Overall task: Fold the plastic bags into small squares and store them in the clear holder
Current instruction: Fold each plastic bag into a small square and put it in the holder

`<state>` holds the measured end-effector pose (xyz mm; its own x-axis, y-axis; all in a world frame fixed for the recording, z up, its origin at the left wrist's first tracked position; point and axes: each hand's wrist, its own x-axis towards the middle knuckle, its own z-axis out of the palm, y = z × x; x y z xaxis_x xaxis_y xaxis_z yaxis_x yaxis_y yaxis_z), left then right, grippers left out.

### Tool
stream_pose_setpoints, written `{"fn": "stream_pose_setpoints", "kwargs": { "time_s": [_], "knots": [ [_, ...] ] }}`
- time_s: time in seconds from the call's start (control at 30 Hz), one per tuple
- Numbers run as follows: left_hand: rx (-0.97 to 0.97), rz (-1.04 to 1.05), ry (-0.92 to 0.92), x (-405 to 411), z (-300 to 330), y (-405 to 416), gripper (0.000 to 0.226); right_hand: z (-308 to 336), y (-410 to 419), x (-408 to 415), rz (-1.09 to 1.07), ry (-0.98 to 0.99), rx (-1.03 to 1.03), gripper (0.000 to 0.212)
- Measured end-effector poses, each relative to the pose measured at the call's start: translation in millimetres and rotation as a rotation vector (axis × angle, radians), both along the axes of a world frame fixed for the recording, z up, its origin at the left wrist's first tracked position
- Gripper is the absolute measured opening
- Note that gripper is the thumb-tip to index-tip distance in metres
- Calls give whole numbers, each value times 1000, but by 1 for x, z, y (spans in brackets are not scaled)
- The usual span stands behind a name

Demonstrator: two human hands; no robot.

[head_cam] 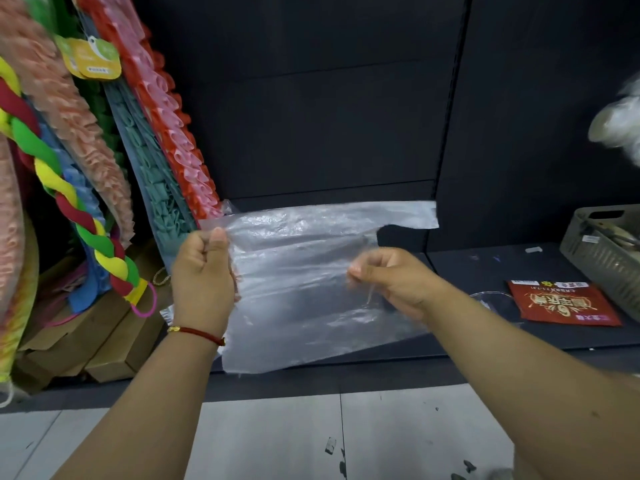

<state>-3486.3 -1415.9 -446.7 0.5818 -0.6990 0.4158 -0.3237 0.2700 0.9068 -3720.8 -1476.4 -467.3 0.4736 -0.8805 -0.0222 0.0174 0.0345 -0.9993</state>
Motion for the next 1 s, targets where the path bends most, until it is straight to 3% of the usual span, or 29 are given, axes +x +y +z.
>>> {"fn": "stream_pose_setpoints", "kwargs": {
  "time_s": [0.1, 0.23, 0.37, 0.5, 0.57, 0.67, 0.77, 0.83, 1.0],
  "knots": [
    [64, 27, 129, 3, 1, -2, 30, 3, -1, 1, -70, -85, 69, 20],
    [246, -312, 430, 1, 0, 3, 40, 4, -2, 0, -215, -59, 32, 25],
    [203, -343, 318, -1, -9, 8, 75, 7, -6, -3, -334, -39, 18, 11],
    [244, -306, 171, 4, -10, 7, 40, 8, -8, -7, -434, -55, -88, 31],
    [251, -290, 147, 4, -11, 7, 27, 9, -7, -9, -416, -1, -178, 26],
    [251, -262, 125, 6, -11, 6, 23, 11, -8, -12, -329, 38, -172, 12],
    [263, -264, 82, 9, -8, 7, 28, 11, -9, -17, -230, 169, -185, 24],
    [284, -243, -19, 10, -7, 8, 28, 11, -10, -18, -248, 245, -223, 26],
    [293, -156, -242, 10, -4, 8, 12, 14, -11, -16, -345, 464, -363, 7]
  ]
}}
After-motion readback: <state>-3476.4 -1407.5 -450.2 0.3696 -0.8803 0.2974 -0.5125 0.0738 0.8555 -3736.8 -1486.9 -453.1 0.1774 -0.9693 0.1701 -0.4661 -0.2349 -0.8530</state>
